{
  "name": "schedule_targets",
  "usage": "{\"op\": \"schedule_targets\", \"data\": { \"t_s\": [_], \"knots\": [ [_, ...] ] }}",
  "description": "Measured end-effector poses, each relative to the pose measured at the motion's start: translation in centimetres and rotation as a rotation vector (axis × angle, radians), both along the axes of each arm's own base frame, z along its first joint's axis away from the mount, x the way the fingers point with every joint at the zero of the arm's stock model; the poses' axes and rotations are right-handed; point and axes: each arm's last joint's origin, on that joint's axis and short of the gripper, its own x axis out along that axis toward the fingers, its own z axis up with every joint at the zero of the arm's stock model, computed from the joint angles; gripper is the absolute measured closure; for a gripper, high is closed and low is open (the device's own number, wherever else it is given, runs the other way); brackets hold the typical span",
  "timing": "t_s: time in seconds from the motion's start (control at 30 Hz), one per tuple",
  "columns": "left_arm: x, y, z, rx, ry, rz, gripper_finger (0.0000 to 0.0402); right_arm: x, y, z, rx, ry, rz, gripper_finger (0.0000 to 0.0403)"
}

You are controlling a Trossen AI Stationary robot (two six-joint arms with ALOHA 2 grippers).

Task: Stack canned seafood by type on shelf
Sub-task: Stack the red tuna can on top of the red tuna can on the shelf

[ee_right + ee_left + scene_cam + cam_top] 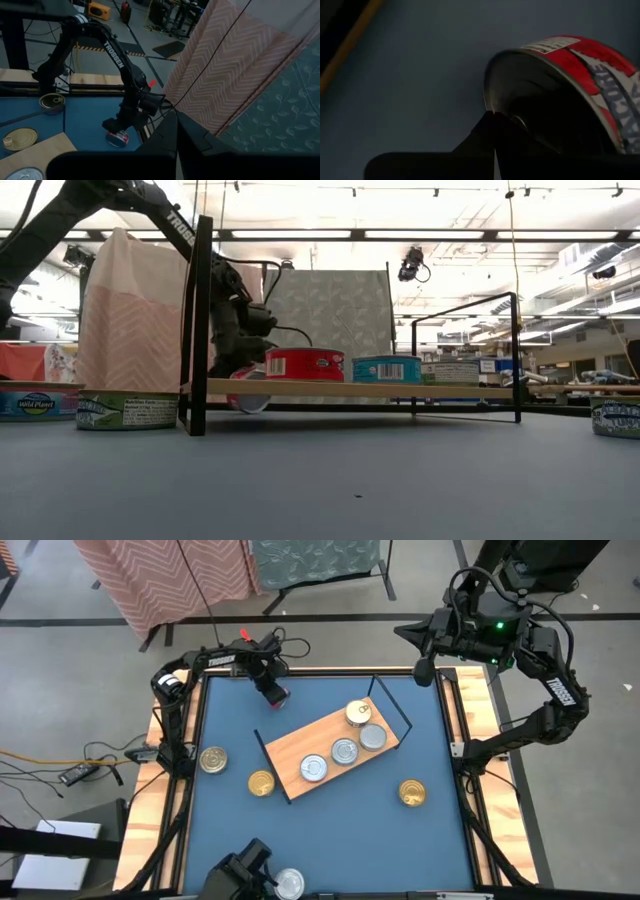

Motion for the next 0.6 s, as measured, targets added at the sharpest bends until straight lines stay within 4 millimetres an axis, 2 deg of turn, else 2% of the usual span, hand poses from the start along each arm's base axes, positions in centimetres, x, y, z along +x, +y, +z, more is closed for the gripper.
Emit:
{"op": "schedule_targets", "data": {
  "t_s": [0.13,0.33,0.47,0.6],
  "knots": [
    [0.0,0.9,1.3,0.043,-0.004,0.017,0.0396,0.0,0.0,0.0,0.0,0.0,0.0,0.0391],
    [0.3,2.8,4.9,0.128,-0.042,0.044,0.0396,0.0,0.0,0.0,0.0,0.0,0.0,0.0391],
    [0.4,3.0,6.6,0.138,-0.032,0.019,0.0393,0.0,0.0,0.0,0.0,0.0,0.0,0.0391],
    [0.6,2.3,8.3,0.099,-0.026,-0.054,0.0363,0.0,0.0,0.0,0.0,0.001,0.0,0.0391]
  ]
}}
